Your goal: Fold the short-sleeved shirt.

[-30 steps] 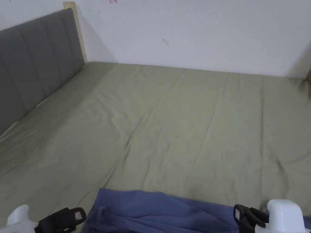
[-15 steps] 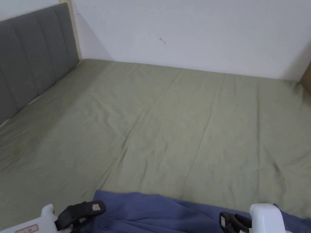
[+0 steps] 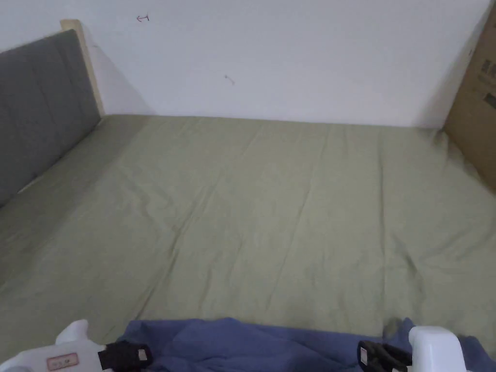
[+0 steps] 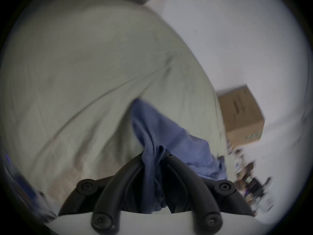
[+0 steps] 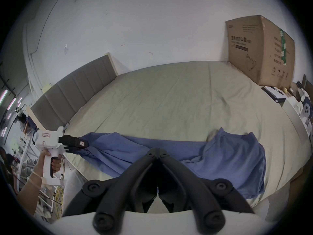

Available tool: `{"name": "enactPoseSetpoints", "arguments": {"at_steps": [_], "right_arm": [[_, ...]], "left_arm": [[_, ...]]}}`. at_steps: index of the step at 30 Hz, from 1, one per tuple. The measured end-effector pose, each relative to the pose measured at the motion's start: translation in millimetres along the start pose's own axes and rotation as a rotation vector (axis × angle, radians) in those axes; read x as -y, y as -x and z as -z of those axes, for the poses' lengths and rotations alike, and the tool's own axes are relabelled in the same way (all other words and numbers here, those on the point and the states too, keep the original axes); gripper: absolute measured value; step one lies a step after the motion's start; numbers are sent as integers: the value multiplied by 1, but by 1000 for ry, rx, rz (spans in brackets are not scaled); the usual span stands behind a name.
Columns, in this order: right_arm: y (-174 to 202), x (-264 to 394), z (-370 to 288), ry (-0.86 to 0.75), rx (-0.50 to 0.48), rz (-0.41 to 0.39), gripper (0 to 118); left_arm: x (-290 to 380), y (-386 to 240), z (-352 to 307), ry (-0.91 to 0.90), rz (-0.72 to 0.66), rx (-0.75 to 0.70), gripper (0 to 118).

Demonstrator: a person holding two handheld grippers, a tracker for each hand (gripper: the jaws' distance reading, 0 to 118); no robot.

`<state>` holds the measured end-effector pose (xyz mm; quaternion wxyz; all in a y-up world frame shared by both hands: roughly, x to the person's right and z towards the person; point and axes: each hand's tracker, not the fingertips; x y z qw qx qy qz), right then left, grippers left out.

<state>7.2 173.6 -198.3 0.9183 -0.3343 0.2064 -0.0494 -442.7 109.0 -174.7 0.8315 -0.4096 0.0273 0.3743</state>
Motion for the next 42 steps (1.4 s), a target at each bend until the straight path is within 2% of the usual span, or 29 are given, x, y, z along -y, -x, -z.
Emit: {"name": "enactPoseSetpoints", "arguments": {"at_steps": [2,7,10,12,15,17,18,19,21,22,26,27,29,30,31,32,33,35,38,42], "right_arm": [[-12,2,-7,-11,14,21,0],[-40,8,-22,-43,65,77,0],[-59,10,-35,-68,108,96,0],[-74,13,-45,-83,135,132,0],[-96,19,-58,-97,156,200,0],[-110,23,-65,-108,211,224,0],[-116,24,-69,-110,229,235,0],[-123,25,-72,-109,236,251,0],[-136,27,-78,-114,235,294,0],[-139,27,-80,-119,229,314,0],[-145,32,-81,-117,244,324,0],[-146,32,-80,-112,251,313,0],[-146,29,-78,-106,283,272,0],[-144,29,-77,-109,289,263,0],[-144,28,-77,-110,285,261,0],[-144,27,-78,-112,274,260,0],[-142,25,-77,-115,255,258,0],[-136,22,-76,-120,244,237,0],[-127,20,-75,-147,269,182,0],[-122,16,-75,-144,242,166,0]], "left_arm": [[-3,-39,-10,-11,149,-7,9],[11,-142,-11,12,443,128,9],[40,-199,19,84,624,168,9],[62,-224,60,194,733,142,9],[97,-243,116,295,794,132,9],[109,-246,138,352,745,134,10],[114,-246,146,370,728,134,14],[116,-248,150,392,702,140,33],[114,-243,155,435,648,200,82],[111,-242,154,435,620,205,100],[88,-239,120,317,558,225,102],[81,-239,107,293,535,215,101],[66,-232,89,258,479,207,84],[60,-225,80,212,461,208,69],[55,-218,76,173,456,205,38],[54,-214,76,143,462,174,12],[54,-211,80,142,469,114,0],[61,-208,95,184,507,18,0],[83,-212,105,262,554,66,0],[110,-223,138,364,551,135,0]]}}
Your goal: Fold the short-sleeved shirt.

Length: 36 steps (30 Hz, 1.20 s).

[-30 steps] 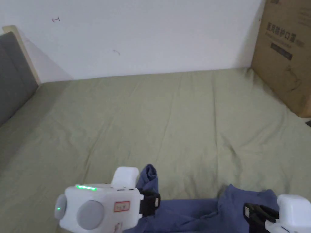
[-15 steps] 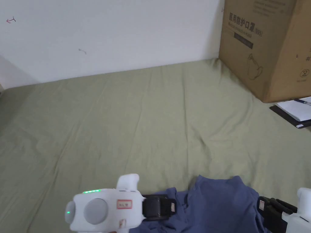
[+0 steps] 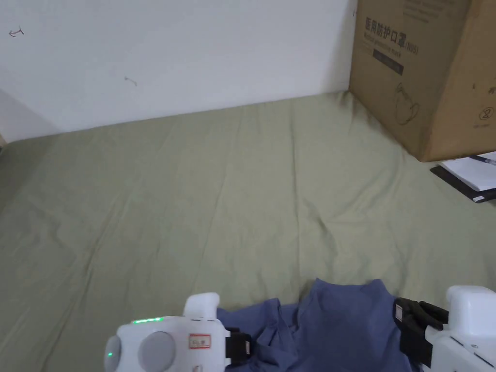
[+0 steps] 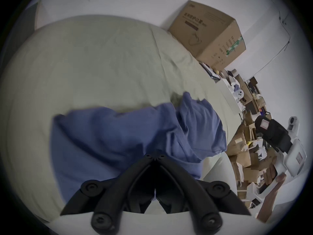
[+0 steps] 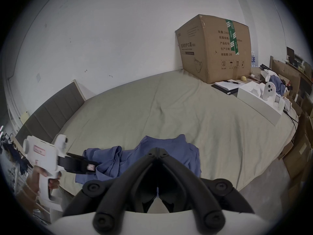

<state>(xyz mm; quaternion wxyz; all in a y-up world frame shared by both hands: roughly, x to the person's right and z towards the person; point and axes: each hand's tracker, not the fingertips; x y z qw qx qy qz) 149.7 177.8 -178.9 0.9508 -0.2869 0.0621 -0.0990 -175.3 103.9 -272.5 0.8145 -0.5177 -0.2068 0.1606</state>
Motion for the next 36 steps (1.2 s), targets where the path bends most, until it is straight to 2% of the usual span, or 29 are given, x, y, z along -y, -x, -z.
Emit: {"name": "enactPoseSetpoints", "arguments": {"at_steps": [5,7,9,12,16,17,18,19,20,21,22,24,27,31,34,36], "right_arm": [[4,0,-3,6,3,-21,0],[4,1,-4,12,-4,-14,0],[3,2,-4,18,-13,-11,0],[9,2,-6,18,-8,-30,0],[13,0,-5,23,-8,-52,0],[14,-1,-4,26,-7,-55,0],[15,-1,-3,28,-9,-58,0],[16,-1,-2,30,-9,-59,0],[17,-2,-1,32,-11,-61,0],[18,-2,1,35,-14,-61,0],[20,-2,2,37,-17,-60,0],[23,-1,7,46,-29,-58,0],[31,1,14,62,-38,-62,0],[45,1,21,84,-52,-84,0],[54,0,26,99,-62,-116,0],[59,0,30,109,-55,-140,0]], "left_arm": [[8,-35,32,70,10,45,0],[9,-45,39,103,51,132,0],[14,-62,39,128,68,160,0],[15,-58,27,100,79,148,0],[7,-24,-14,-8,-30,149,1],[2,0,-21,-43,-60,161,8],[0,13,-35,-67,-80,169,22],[-1,25,-47,-87,-106,181,55],[0,39,-60,-118,-137,188,84],[2,51,-74,-141,-161,190,106],[5,64,-81,-161,-180,187,117],[12,94,-95,-216,-232,154,118],[22,135,-99,-235,-403,121,118],[31,170,-79,-196,-608,293,118],[31,190,-51,-108,-678,299,117],[30,188,-39,-129,-632,381,117]]}}
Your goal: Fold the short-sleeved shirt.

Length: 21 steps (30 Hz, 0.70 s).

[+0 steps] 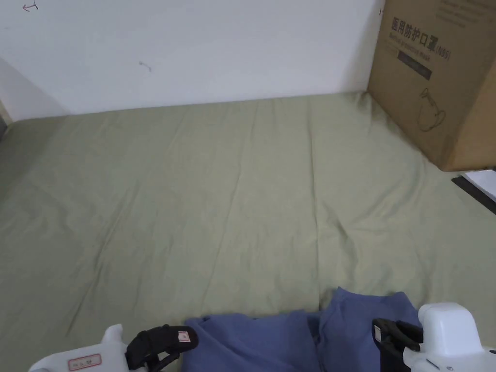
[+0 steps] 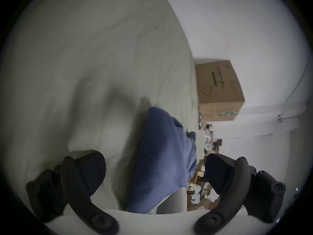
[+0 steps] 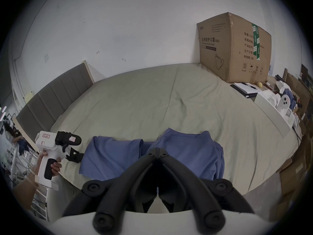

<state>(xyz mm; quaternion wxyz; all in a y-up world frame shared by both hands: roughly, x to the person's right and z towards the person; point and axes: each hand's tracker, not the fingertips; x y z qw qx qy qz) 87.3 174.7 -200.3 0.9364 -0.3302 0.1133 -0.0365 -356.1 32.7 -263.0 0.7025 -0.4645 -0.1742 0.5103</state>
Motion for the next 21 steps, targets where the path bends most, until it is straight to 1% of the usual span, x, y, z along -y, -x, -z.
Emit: {"name": "enactPoseSetpoints", "arguments": {"at_steps": [2,3,4,5,6,7,8,9,10,11,12,13,17,20,21], "right_arm": [[3,-1,3,7,3,-13,0],[4,-2,5,12,0,-15,0],[6,-4,6,20,-5,-14,0],[8,-4,8,28,-10,-12,0],[10,-3,9,32,-13,-11,0],[12,-3,11,35,-14,-11,0],[14,-3,11,39,-15,-14,0],[16,-4,11,42,-14,-15,0],[17,-4,10,42,-15,-15,0],[18,-4,10,46,-17,-14,0],[19,-5,9,53,-19,-16,0],[20,-5,9,56,-18,-22,0],[24,-6,7,58,10,-52,0],[24,-8,5,47,7,-32,0],[26,-8,5,43,3,-29,0]], "left_arm": [[5,-8,8,31,30,77,117],[4,-9,14,66,10,91,116],[4,-8,20,101,3,119,111],[11,-20,23,134,10,141,99],[11,-18,28,149,28,116,67],[13,-19,31,155,31,56,9],[13,-17,34,140,45,-113,9],[14,-5,33,116,4,-127,9],[14,-4,29,127,-60,66,9],[14,-8,23,112,-43,79,9],[14,-13,20,100,-5,21,9],[7,-10,17,120,24,-8,9],[-3,-20,3,125,67,-21,9],[-12,-22,-29,73,118,-41,9],[-27,-1,-41,57,128,-80,9]]}}
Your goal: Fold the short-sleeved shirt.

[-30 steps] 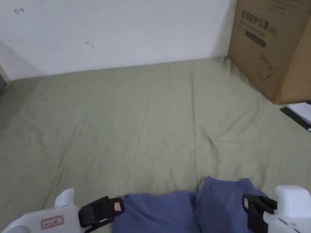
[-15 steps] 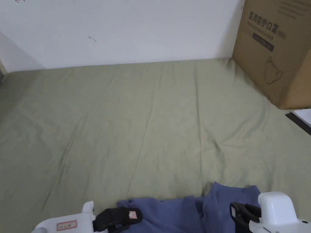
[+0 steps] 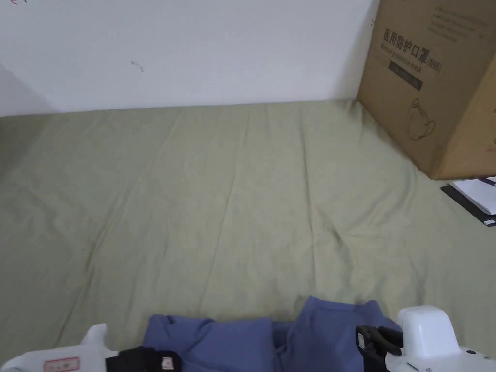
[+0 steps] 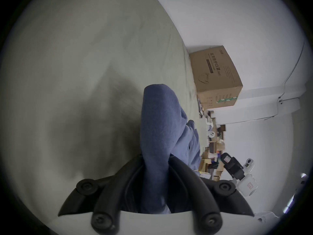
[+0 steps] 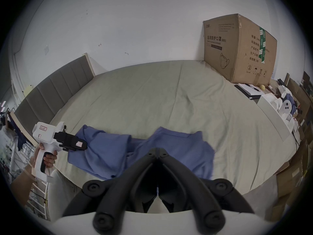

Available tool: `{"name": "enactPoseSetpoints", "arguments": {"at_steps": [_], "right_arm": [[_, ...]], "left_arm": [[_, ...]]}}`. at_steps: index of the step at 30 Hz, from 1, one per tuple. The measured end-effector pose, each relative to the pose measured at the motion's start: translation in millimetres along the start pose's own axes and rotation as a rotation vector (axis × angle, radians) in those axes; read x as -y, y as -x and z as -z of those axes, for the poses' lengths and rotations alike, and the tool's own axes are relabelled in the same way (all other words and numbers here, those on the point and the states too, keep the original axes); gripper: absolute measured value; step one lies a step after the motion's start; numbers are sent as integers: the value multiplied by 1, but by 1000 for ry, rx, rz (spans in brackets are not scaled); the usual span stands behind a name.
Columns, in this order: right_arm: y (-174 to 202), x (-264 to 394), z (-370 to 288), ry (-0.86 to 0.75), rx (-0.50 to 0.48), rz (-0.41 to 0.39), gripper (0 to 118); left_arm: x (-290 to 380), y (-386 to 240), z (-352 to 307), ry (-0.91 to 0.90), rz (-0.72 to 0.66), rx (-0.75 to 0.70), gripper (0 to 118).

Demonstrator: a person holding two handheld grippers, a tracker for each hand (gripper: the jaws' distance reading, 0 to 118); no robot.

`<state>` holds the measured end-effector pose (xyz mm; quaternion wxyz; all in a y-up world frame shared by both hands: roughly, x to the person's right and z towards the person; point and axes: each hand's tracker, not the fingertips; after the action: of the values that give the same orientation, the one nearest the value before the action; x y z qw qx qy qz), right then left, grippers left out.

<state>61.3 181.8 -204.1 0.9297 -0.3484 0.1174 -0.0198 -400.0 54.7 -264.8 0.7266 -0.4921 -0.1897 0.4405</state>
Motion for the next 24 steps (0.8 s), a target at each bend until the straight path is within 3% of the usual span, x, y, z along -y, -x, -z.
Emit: {"name": "enactPoseSetpoints", "arguments": {"at_steps": [8,13,19,24], "right_arm": [[15,-4,-11,-127,-45,-17,0],[8,-2,-17,-151,-65,-4,0],[-22,10,-28,-161,-52,53,0],[-52,19,-42,-167,-9,112,0]], "left_arm": [[11,-5,-87,-151,-10,-237,9],[15,-64,-91,-184,18,-312,9],[22,-153,-37,-136,156,-311,9],[32,-202,63,20,235,-333,9]]}}
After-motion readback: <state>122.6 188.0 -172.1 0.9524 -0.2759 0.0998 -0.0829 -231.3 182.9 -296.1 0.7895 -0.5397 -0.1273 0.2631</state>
